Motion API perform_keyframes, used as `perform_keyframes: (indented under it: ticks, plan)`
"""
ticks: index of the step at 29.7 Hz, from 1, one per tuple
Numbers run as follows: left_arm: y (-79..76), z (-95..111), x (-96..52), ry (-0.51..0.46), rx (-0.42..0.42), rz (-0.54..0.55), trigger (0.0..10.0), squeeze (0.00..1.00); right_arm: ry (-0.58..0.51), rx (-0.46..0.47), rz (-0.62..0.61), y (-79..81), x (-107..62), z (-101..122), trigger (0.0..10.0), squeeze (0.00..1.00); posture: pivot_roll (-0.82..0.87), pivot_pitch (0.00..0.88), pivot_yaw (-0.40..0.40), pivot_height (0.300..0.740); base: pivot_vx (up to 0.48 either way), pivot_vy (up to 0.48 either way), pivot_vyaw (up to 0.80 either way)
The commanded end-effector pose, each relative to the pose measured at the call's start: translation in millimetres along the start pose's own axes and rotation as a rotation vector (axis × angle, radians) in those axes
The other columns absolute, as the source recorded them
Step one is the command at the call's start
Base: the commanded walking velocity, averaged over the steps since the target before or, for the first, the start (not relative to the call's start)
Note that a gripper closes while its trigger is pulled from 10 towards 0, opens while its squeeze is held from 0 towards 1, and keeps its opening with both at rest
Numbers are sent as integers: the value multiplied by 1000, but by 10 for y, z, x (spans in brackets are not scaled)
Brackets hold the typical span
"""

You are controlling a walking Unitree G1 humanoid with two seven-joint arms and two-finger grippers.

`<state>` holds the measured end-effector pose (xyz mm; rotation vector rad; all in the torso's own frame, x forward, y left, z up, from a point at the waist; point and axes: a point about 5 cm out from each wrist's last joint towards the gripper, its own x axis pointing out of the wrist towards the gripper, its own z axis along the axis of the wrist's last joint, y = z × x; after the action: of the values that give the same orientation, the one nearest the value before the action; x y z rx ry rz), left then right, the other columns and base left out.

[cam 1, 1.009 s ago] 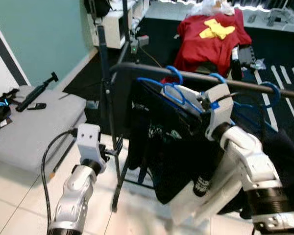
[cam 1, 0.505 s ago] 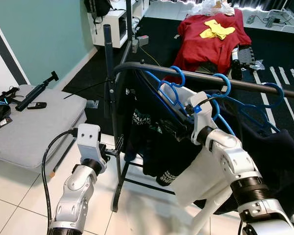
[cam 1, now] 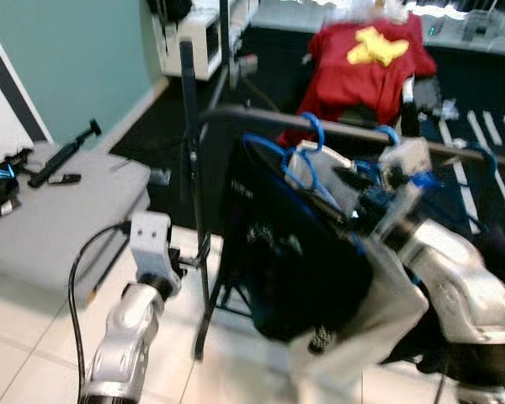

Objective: Hang hanger

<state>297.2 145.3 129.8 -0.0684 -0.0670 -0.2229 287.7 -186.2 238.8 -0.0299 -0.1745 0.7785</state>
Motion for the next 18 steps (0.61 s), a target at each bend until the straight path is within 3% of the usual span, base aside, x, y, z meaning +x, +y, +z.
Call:
perform_keyframes:
  ticks: [1,5,8,12,15,18]
  plan:
    - [10,-50,-24,27,-6,-6,10000,0,11,2,43,67,-26,11,10000,0,-47,191,11,740,0,0,0]
    - [14,-53,-13,31,-4,-11,10000,0,131,-41,-105,-97,-12,-160,10000,0,-51,189,17,740,0,0,0]
    - [15,-52,-11,32,-3,-12,10000,0,162,-49,-136,-126,-1,-207,10000,0,-51,189,17,740,0,0,0]
    - [6,-52,-16,34,-1,-14,10000,0,232,-57,-287,-275,167,-368,10000,0,-39,184,14,740,0,0,0]
    - [2,-52,-21,35,-1,-14,10000,0,229,-41,-311,-289,212,-376,10000,0,-40,184,13,740,0,0,0]
    - [-8,-51,-26,32,-6,-12,10000,0,154,15,-225,-232,352,-311,10000,0,-40,185,6,740,0,0,0]
